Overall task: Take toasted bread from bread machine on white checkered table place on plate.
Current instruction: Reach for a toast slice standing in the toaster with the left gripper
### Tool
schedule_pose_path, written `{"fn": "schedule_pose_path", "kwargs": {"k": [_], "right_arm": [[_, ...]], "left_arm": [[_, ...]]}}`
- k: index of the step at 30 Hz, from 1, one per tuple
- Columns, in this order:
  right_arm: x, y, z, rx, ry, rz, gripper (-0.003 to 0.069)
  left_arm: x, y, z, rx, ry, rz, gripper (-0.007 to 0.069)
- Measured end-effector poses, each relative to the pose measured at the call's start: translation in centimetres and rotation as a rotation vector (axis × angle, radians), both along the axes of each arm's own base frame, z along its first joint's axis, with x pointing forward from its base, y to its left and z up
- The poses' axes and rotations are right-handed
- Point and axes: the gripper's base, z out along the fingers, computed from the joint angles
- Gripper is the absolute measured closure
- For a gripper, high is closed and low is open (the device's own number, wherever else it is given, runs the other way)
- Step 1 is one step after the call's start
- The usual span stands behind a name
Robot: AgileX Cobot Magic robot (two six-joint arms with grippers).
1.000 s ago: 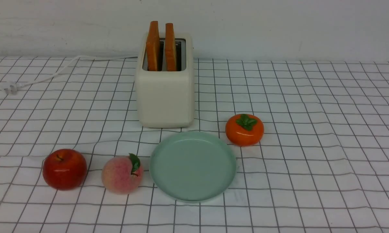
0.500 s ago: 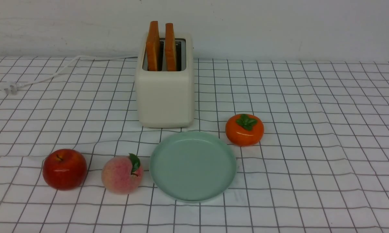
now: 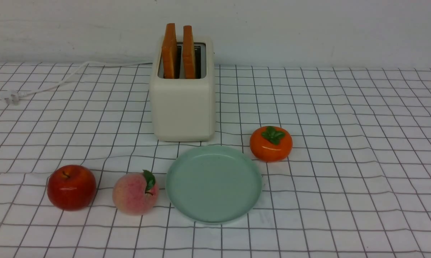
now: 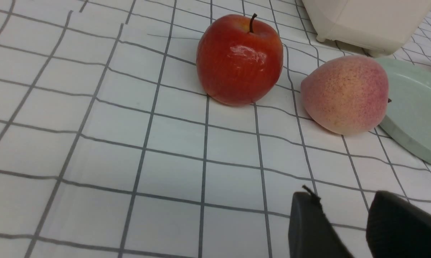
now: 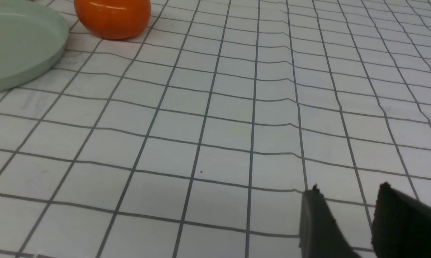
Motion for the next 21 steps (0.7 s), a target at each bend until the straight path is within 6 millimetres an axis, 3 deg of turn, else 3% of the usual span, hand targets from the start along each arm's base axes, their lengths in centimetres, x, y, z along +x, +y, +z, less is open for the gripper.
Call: {"fn": "schedule_pose_path", "kwargs": {"k": [10,14,21], "right_arm": [[0.0,0.0,0.0,0.000,0.000,0.000,0.0418],[0.0,0.0,0.0,0.000,0.000,0.000,0.0418],[0.0,0.0,0.0,0.000,0.000,0.000,0.0418]], "left_arm": [[0.3,0.0,1.2,-0.045,-0.127,0.012,0.0387],[0.4,-0.1,2.0,-0.163,-0.200,0.026,0.0387],[0.4,0.6,3.8,-0.545,-0.361,0.115,0.0387]]}}
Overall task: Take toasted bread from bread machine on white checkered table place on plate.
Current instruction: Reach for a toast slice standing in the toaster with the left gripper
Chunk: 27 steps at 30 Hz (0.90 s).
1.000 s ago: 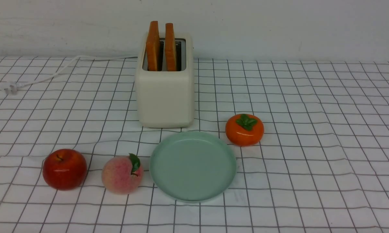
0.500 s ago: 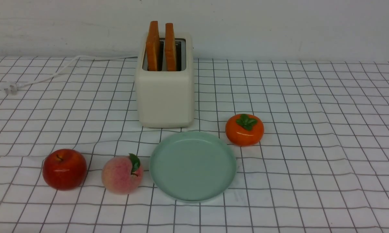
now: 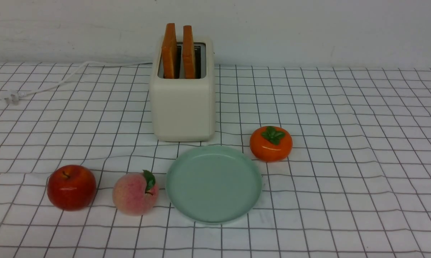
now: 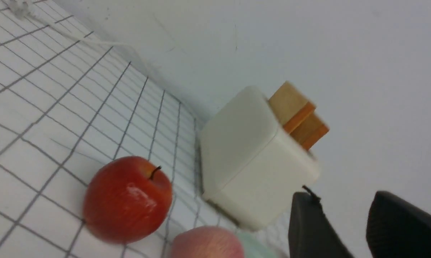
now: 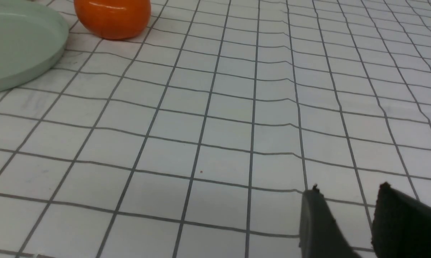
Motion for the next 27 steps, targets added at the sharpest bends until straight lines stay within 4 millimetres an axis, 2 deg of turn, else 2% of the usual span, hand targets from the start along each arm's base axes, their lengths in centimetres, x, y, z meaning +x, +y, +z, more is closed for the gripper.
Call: {"fn": "schedule_pose_path", "kwargs": {"k": [4,7,8,9,11,12,13,14,15,16,17,19,20,21,22,23,27], "right_arm": [[0.0,0.0,0.1,0.001,-0.016,-0.001,0.0418],[0.2,0.2,0.2,0.105,-0.044,-0.012,0.0418],[0.3,0.3,0.7,0.256,-0.082,-0.028,0.0418],[0.3,0.4,0.7,0.268,-0.081,-0.028,0.0418],[0.4,0.5,1.5,0.515,-0.140,-0.056,0.0418],[0.4,0.5,1.6,0.560,-0.155,-0.063,0.0418],[0.4,0.4,2.1,0.689,-0.192,-0.078,0.0419],[0.4,0.4,2.2,0.705,-0.203,-0.081,0.0419],[0.5,0.3,2.6,0.773,-0.241,-0.091,0.0430],[0.5,0.2,2.6,0.781,-0.245,-0.093,0.0433],[0.4,0.2,3.0,0.814,-0.256,-0.092,0.0460],[0.2,0.5,4.2,0.813,-0.248,-0.065,0.0510],[-0.1,0.7,5.5,0.782,-0.229,-0.031,0.0551],[-0.2,0.8,5.7,0.782,-0.226,-0.026,0.0558],[-0.6,1.2,8.2,0.696,-0.205,0.034,0.0618],[-0.7,1.4,9.5,0.631,-0.177,0.069,0.0646],[-0.6,2.3,13.5,0.420,-0.052,0.182,0.0673]], "left_arm": [[0.0,0.6,0.4,-0.186,-0.042,0.036,0.0387],[-0.1,0.7,0.6,-0.261,-0.044,0.035,0.0387],[-0.2,0.4,1.5,-0.250,-0.047,0.005,0.0401],[-0.3,0.3,1.7,-0.245,-0.048,0.001,0.0404],[-0.8,-0.2,3.7,-0.147,-0.071,-0.047,0.0465],[-0.8,-0.2,3.8,-0.127,-0.070,-0.052,0.0479],[-1.0,-0.4,5.2,-0.042,-0.082,-0.063,0.0551],[-1.0,-0.5,5.3,-0.035,-0.081,-0.064,0.0559],[-0.7,-0.7,6.4,0.028,-0.068,-0.075,0.0624],[-0.7,-0.7,6.3,0.039,-0.062,-0.074,0.0629],[-0.1,-0.9,7.2,0.102,-0.032,-0.088,0.0638],[0.5,-1.2,8.2,0.168,0.002,-0.110,0.0638],[1.4,-1.5,8.9,0.221,0.041,-0.128,0.0638],[1.5,-1.5,9.2,0.229,0.043,-0.134,0.0638],[2.9,-1.8,10.1,0.292,0.092,-0.155,0.0638],[3.6,-1.9,10.6,0.319,0.111,-0.163,0.0638],[7.4,-2.4,12.5,0.436,0.186,-0.193,0.0638]]}}
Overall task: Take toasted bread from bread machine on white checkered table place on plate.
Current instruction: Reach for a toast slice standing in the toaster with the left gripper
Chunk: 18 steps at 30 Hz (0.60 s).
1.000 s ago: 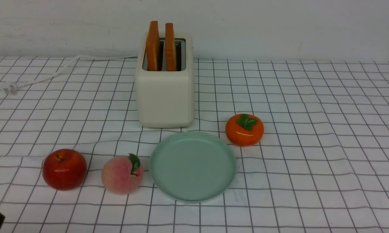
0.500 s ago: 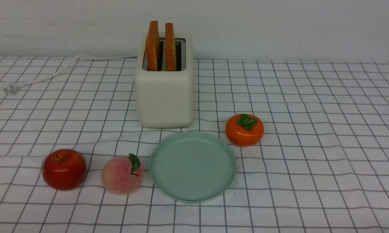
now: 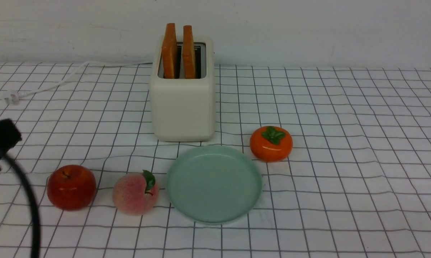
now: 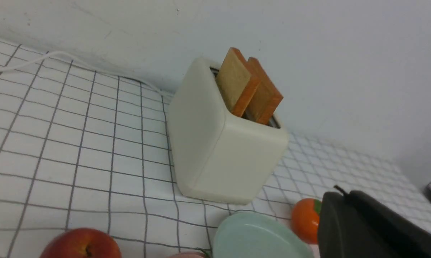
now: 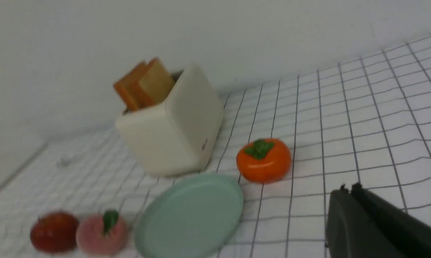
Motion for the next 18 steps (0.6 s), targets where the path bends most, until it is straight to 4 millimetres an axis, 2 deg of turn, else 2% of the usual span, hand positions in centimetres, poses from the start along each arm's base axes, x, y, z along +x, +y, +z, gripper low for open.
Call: {"fn": "schedule_pose_path", "kwargs": {"k": [1,4,5,6,7,8,9,10,13,18], "right_arm": [[0.1,0.2,1.9,-0.062,0.013,0.039,0.0673],[1.1,0.8,5.1,-0.170,0.087,0.121,0.0664],[1.2,0.8,5.4,-0.170,0.085,0.121,0.0664],[1.5,0.9,6.0,-0.191,0.101,0.140,0.0662],[2.3,1.1,7.5,-0.213,0.117,0.160,0.0660],[2.4,1.1,7.6,-0.217,0.119,0.164,0.0660],[3.2,1.3,8.6,-0.230,0.128,0.174,0.0659],[3.2,1.3,8.7,-0.231,0.124,0.175,0.0659],[4.5,1.5,9.7,-0.235,0.137,0.188,0.0659],[5.3,1.6,10.4,-0.225,0.144,0.197,0.0657]], "left_arm": [[1.4,-0.2,0.5,0.036,0.025,-0.016,0.0638],[4.9,-1.3,1.6,0.123,0.066,-0.082,0.0638],[5.1,-1.4,1.9,0.128,0.059,-0.087,0.0638],[6.0,-1.9,2.2,0.146,0.063,-0.108,0.0638],[7.8,-3.2,2.4,0.189,0.064,-0.160,0.0638],[8.0,-3.3,2.5,0.194,0.062,-0.165,0.0638],[9.4,-4.7,3.3,0.228,0.029,-0.200,0.0638],[9.6,-5.0,3.2,0.237,0.031,-0.211,0.0638],[12.1,-6.9,4.0,0.279,-0.019,-0.228,0.0638],[16.5,-8.1,3.0,0.300,0.002,-0.195,0.0624]]}}
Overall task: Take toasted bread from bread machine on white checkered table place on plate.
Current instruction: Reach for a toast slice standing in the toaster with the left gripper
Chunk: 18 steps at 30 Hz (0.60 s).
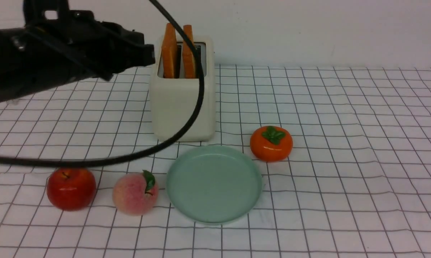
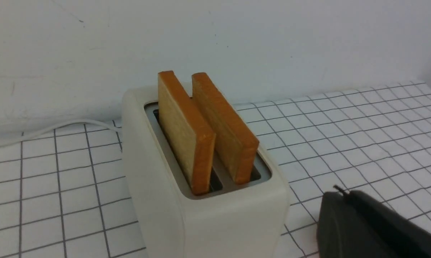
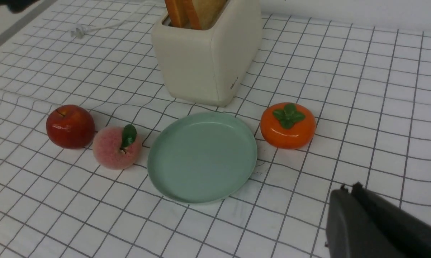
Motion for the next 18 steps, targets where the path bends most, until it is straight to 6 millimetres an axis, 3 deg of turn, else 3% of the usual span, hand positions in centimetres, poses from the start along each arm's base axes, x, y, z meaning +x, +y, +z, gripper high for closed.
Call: {"fn": "schedule_pose_path", "kwargs": {"k": [5,7,11,18], "right_arm": [[0.1,0.0,1.1,0.006,-0.027,0.000,0.0655],[0.1,0.1,2.1,0.015,-0.059,0.002,0.0654],[-0.1,0.1,2.7,0.030,-0.078,0.008,0.0651],[-0.2,0.2,2.7,0.034,-0.072,0.014,0.0645]], "left_arm": [[3.8,-1.2,-1.5,0.017,0.033,0.010,0.0501],[6.2,-1.8,-2.8,0.026,0.041,0.035,0.0380],[9.1,-2.5,-3.9,0.032,0.031,0.066,0.0257],[12.6,-3.1,-5.6,0.040,-0.003,0.124,0.0211]]}}
